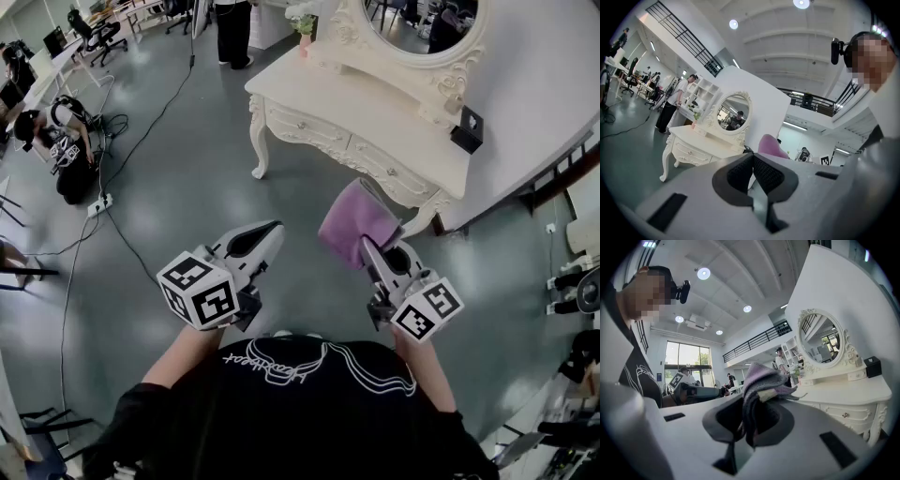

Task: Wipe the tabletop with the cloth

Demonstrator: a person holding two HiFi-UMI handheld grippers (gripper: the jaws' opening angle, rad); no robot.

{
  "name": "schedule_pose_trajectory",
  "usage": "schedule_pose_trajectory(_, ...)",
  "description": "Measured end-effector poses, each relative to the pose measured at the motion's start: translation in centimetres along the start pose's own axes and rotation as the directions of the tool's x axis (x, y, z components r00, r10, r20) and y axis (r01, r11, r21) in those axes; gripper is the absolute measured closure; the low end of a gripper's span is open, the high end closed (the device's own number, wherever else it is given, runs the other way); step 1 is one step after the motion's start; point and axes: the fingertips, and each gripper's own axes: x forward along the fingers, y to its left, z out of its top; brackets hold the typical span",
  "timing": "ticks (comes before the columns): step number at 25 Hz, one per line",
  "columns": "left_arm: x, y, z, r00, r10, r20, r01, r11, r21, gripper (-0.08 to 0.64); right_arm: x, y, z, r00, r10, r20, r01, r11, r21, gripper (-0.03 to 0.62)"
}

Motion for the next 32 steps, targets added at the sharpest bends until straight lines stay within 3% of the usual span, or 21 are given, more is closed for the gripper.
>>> schedule_pose_trajectory(8,-3.3,2.4,0.7,1.000,-0.008,0.019,0.007,1.000,0.017,0.555,1.6,2.5,-0.2,1.000,-0.021,0.010,0.021,0.998,-0.055,0.543)
schedule_pose_trajectory(16,-2.7,4.6,0.3,1.000,0.015,0.010,-0.014,1.000,-0.010,0.555,2.8,0.7,-0.8,0.999,-0.039,-0.004,0.039,0.997,-0.060,0.541)
schedule_pose_trajectory(23,1.6,8.8,1.3,0.998,0.058,-0.010,-0.058,0.998,-0.006,0.555,7.1,-5.3,-0.6,1.000,-0.018,0.001,0.018,1.000,0.003,0.543)
schedule_pose_trajectory(32,13.3,18.1,2.9,0.992,0.098,-0.085,-0.103,0.993,-0.055,0.555,15.9,-17.4,-0.5,0.998,0.012,-0.058,-0.008,0.998,0.067,0.543)
